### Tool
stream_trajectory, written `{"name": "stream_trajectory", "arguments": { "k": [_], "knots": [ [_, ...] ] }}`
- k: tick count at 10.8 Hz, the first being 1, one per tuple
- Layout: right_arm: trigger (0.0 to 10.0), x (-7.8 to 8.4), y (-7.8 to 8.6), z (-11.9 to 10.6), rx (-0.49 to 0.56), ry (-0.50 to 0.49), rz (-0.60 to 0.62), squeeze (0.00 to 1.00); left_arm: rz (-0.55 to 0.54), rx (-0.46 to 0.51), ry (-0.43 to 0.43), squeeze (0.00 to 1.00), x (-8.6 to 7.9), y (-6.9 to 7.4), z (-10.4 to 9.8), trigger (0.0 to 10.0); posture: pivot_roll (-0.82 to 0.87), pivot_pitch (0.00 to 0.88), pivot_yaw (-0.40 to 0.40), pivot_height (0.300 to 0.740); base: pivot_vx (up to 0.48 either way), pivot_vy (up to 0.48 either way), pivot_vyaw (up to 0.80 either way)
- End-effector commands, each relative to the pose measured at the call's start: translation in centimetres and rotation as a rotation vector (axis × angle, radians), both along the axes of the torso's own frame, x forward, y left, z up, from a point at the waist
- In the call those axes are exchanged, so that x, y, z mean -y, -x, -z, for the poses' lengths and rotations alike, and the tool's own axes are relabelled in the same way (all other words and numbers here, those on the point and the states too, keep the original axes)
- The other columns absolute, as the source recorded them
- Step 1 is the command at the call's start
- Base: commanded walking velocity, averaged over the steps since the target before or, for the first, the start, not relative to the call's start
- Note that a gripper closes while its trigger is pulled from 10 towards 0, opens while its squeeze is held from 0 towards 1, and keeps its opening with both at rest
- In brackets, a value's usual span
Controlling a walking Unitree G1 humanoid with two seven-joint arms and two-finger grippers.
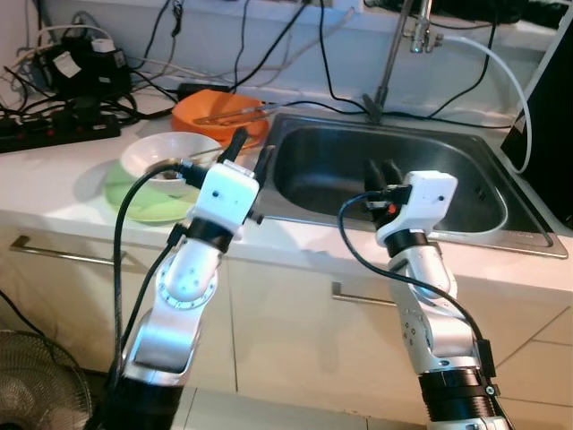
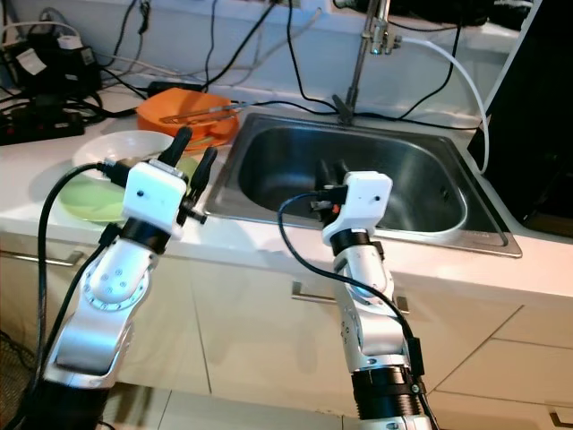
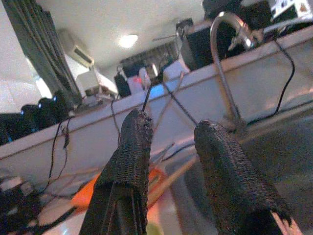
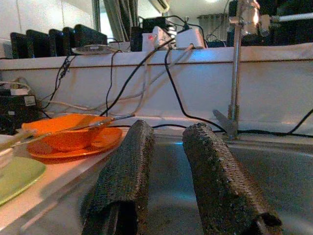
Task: Kitchen organization
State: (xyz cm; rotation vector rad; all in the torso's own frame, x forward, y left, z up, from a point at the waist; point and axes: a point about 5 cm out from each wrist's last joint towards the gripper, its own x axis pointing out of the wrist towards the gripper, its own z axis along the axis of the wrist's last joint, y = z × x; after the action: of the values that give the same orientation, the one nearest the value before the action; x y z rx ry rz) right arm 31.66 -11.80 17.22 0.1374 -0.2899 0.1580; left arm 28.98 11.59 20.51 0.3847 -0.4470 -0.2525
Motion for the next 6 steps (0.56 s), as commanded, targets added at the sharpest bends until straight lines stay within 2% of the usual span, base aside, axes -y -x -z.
{"name": "stream_trajectory", "arguments": {
  "k": [1,4,6],
  "knots": [
    [10.0,0.0,-0.2,-0.2,-0.001,-0.006,-0.009,0.00,-0.010,-0.016,-0.054,0.00,-0.1,0.3,0.7,10.0,0.21,0.000,-0.059,0.740,0.000,0.000,0.00],
    [10.0,-0.2,-0.3,0.0,-0.011,-0.010,-0.019,0.00,-0.083,-0.056,-0.083,0.00,-1.3,0.7,2.8,10.0,0.21,0.003,-0.064,0.740,0.000,0.000,0.00],
    [10.0,-0.3,-0.3,0.2,-0.018,-0.010,-0.027,0.00,-0.101,-0.055,-0.112,0.00,-1.5,0.1,2.7,10.0,0.21,0.004,-0.060,0.740,0.000,0.000,0.00]
  ]
}}
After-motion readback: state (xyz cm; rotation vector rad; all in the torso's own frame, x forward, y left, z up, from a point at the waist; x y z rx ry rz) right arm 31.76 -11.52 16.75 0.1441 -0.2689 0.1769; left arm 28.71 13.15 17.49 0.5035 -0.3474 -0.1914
